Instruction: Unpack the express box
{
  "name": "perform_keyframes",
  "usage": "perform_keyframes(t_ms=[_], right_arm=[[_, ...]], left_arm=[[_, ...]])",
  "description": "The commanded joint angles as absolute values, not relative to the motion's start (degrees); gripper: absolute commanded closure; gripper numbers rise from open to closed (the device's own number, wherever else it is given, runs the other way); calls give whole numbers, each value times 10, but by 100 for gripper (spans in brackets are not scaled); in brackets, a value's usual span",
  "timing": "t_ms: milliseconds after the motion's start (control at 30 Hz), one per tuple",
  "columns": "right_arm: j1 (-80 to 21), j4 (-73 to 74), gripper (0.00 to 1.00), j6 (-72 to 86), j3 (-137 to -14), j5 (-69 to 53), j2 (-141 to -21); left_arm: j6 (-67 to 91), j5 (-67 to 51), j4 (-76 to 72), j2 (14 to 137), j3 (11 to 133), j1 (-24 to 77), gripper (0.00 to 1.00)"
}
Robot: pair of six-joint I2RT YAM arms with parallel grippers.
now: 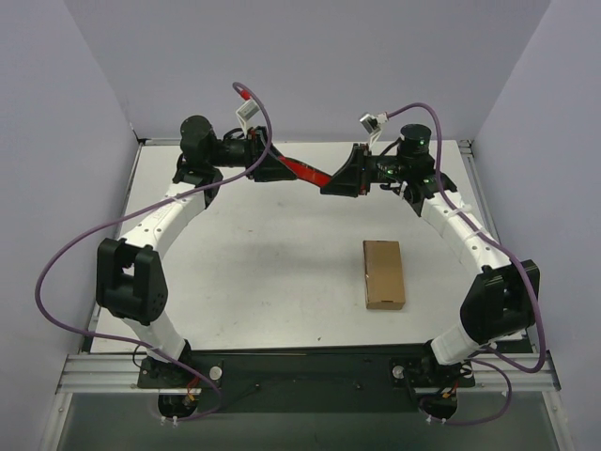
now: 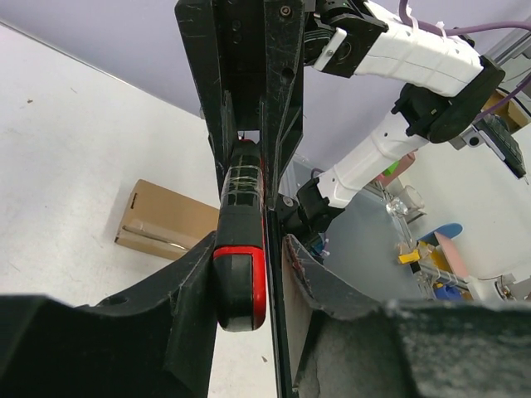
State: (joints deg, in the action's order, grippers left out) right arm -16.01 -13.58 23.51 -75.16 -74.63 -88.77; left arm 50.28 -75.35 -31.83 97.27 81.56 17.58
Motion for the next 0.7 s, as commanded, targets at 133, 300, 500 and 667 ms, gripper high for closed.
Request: perform_keyframes(t_ms=[133,300,500,667], right_arm=[[-173,-105,100,195,-747,-654,-911],[-191,-54,100,151,-744,-646,-903],[-185,-15,86,108,-737,-645,-892],[-186,-11,56,97,-761,-643,-901]], left_arm=[[449,-749,-317,923,853,212,60],[410,-707,-285,916,841,210,96],[378,-753,-264,896,841,210,100],[374,-760,-253,884,817,207,100]])
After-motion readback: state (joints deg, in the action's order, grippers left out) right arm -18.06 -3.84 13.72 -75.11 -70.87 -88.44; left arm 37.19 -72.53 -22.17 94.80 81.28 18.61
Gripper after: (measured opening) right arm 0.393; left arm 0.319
